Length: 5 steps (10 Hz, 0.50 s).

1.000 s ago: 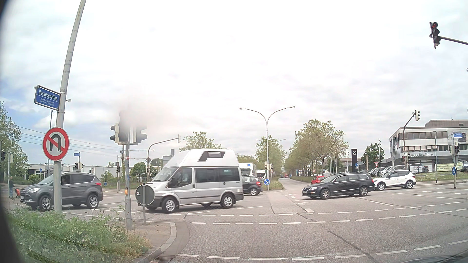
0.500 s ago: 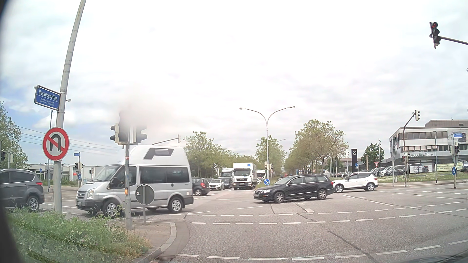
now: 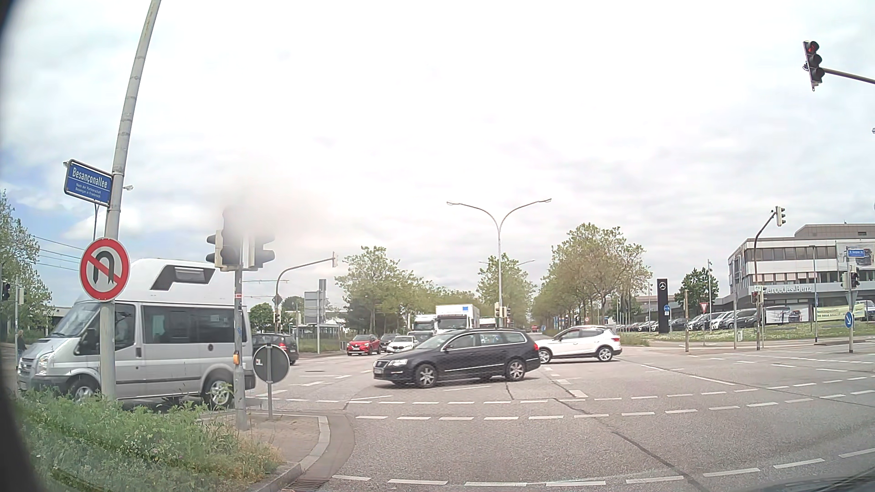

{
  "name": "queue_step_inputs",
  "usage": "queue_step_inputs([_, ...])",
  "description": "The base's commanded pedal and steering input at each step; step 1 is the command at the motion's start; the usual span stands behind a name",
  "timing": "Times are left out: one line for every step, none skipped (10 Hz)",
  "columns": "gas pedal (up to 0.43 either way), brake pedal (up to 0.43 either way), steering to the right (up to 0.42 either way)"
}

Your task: Follow the waypoints while adhering to traffic rules and regulations

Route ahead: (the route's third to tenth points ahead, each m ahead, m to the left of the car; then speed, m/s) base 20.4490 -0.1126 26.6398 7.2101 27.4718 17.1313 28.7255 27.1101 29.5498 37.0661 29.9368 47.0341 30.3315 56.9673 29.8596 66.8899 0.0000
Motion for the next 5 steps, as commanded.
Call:
queue_step_inputs([0.0,0.28,-0.006])
queue_step_inputs([0.0,0.28,-0.006])
queue_step_inputs([0.0,0.28,-0.006])
queue_step_inputs([0.0,0.28,-0.006])
queue_step_inputs([0.0,0.28,-0.006])
